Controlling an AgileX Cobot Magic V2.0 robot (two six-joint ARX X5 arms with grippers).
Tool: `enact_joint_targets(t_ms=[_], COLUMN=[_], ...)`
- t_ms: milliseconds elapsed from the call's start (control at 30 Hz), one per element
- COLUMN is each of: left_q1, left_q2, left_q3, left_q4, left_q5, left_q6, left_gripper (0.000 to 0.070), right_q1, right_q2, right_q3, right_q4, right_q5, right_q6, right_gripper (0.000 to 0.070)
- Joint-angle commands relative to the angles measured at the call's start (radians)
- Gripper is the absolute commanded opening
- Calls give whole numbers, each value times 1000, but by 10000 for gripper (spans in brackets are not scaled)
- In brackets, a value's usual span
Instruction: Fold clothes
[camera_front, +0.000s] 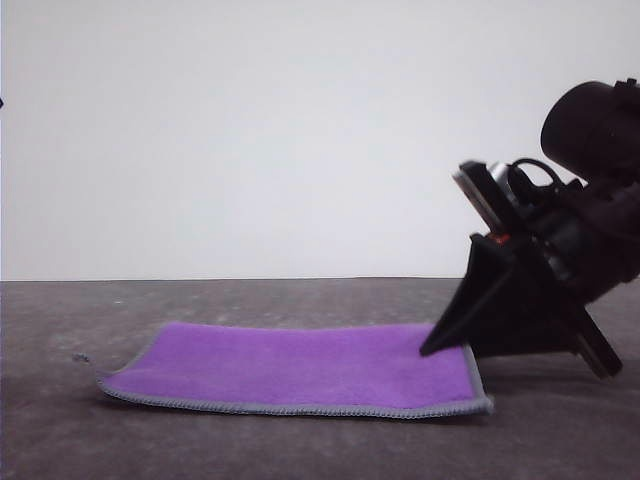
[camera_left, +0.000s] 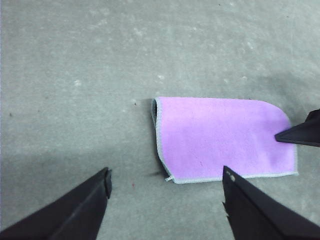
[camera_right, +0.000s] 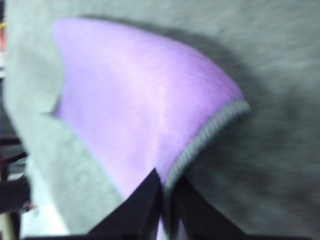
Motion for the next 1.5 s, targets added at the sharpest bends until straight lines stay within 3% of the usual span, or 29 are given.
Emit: enact_joint_targets(t_ms=[0, 267, 433, 867, 933, 1033, 1067, 1167, 1300, 1467], left_q1=[-4, -4, -4, -4, -4, -4, -4, -4, -4, -4], left_q2=[4, 4, 4, 4, 4, 4, 4, 4, 4, 4], left_q3=[6, 6, 6, 6, 6, 6, 6, 6, 6, 6], left_q4=[7, 7, 7, 7, 7, 7, 7, 7, 7, 7], left_q5=[-7, -7, -16, -26, -26, -26, -26, -26, -25, -25], left_q6=[3, 3, 4, 7, 7, 7, 7, 7, 7, 7], left_gripper=[434, 434, 434, 434, 434, 434, 434, 434, 435, 434], right_q1=[17, 123, 209, 355, 366, 378, 379, 371, 342, 308], right_q2=[4, 7, 36, 309, 342, 361, 361, 333, 248, 122], right_q3=[34, 156, 255, 491, 512, 521, 521, 521, 521, 519], right_q4=[10, 11, 11, 23, 24, 26, 26, 25, -26, -272], right_q5=[-17, -9, 42, 66, 56, 39, 39, 29, 40, 164], right_q6=[17, 38, 61, 76, 80, 86, 85, 77, -1, -238], right_gripper=[0, 0, 0, 5, 93, 385, 435, 435, 428, 411])
